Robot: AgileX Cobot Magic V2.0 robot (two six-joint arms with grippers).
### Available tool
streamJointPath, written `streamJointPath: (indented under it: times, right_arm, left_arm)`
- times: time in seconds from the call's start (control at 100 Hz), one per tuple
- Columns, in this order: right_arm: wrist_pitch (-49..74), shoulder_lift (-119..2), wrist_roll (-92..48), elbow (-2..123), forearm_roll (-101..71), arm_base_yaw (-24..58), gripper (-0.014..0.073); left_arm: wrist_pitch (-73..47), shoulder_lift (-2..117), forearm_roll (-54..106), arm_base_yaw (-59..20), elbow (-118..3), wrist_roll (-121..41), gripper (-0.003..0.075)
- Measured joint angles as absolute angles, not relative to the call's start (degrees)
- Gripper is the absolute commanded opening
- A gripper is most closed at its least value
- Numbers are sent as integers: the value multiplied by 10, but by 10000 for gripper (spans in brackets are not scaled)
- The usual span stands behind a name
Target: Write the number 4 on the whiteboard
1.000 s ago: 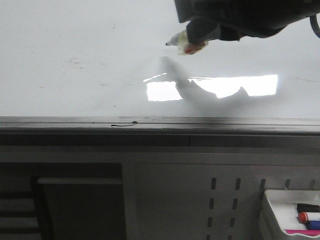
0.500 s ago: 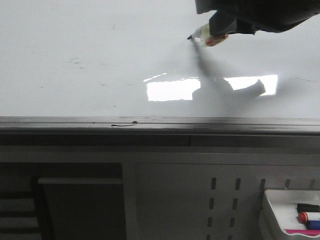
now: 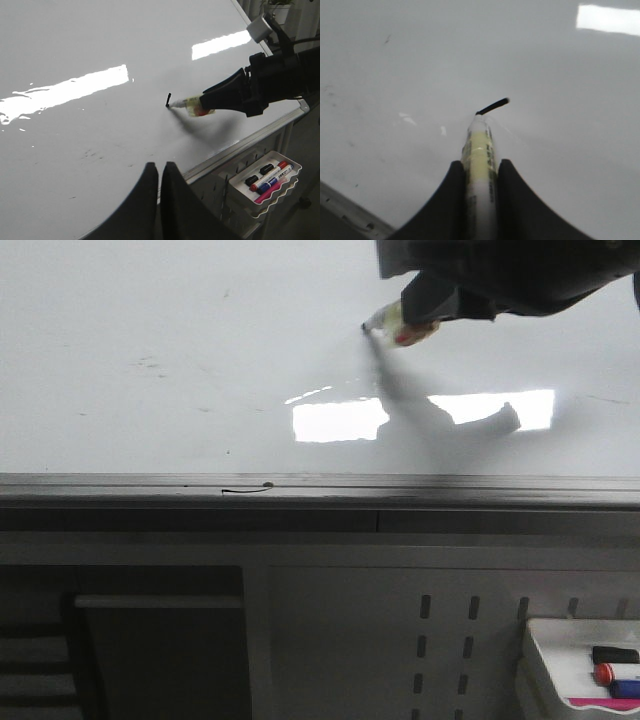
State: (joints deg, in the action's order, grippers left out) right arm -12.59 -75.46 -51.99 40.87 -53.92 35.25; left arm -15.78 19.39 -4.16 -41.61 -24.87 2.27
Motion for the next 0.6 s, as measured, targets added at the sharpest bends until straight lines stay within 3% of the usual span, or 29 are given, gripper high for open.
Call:
streamJointPath:
  times: [0.21,0.6]
  right_arm:
    - [-108,-777,-520,409,-539,391,-63]
    - [-106,-773,-520,409,-550,389,-63]
  left_arm:
    - [-158,194,-42,-416,-249,23,-20]
    - [-158,194,-41,-416,-249,23,-20]
